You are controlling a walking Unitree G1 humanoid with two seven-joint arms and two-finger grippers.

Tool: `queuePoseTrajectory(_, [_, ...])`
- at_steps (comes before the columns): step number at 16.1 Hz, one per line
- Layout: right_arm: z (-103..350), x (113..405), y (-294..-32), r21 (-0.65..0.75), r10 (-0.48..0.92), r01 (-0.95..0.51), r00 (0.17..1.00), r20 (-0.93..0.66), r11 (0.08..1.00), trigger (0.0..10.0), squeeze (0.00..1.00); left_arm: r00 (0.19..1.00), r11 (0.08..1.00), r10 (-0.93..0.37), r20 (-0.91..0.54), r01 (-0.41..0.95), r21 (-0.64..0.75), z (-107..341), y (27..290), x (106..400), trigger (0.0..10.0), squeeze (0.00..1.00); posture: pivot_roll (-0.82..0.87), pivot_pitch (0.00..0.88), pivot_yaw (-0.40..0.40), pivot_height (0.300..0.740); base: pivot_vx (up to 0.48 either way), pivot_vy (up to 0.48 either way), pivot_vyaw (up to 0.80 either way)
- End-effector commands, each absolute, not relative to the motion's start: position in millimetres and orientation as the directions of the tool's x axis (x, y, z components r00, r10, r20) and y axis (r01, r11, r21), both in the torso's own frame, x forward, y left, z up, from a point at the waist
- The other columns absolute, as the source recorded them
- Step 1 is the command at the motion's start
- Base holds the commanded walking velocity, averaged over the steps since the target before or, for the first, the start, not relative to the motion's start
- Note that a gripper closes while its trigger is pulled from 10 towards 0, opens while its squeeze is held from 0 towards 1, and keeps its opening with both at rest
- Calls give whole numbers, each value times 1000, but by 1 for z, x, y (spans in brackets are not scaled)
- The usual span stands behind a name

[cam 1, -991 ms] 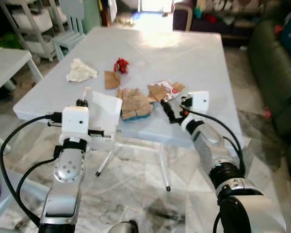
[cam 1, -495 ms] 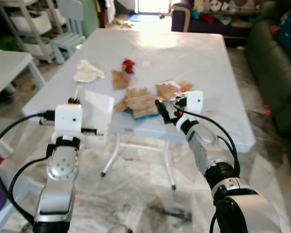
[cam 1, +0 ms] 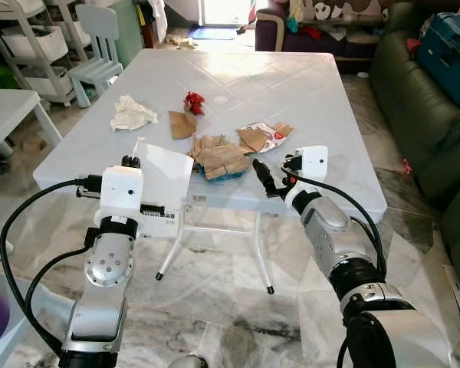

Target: Picking trash to rubbish bin

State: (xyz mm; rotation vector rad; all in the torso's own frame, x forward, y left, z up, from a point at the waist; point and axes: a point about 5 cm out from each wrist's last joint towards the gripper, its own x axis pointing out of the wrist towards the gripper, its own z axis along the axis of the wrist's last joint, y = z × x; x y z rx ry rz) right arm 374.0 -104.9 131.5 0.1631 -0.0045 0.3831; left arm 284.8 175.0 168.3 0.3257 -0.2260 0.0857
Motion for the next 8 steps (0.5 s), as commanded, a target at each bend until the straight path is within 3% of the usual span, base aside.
queuePoseTrajectory(1, [136, 375, -106, 150, 370, -373, 928, 48, 916, 10000, 553, 971, 943, 41, 235, -115, 312, 169, 175, 283, 10000, 0, 115, 86, -12, 740, 0, 0, 0])
queuePoseTrajectory(2, [136, 375, -105, 150, 372, -374, 927, 47, 915, 10000, 145, 971, 944, 42, 234, -116, 310, 169, 175, 284, 10000, 0, 115, 87, -13, 740, 0, 0, 0])
queuePoseTrajectory(3, [136, 375, -103, 155, 388, -391, 920, 47, 907, 10000, 0, 971, 943, 45, 233, -119, 311, 169, 175, 284, 10000, 0, 115, 89, -14, 740, 0, 0, 0])
queuePoseTrajectory(8, [130, 364, -81, 150, 579, -575, 815, 26, 804, 10000, 0, 960, 891, 159, 229, -240, 386, 165, 193, 278, 10000, 0, 124, 109, -20, 740, 0, 0, 0])
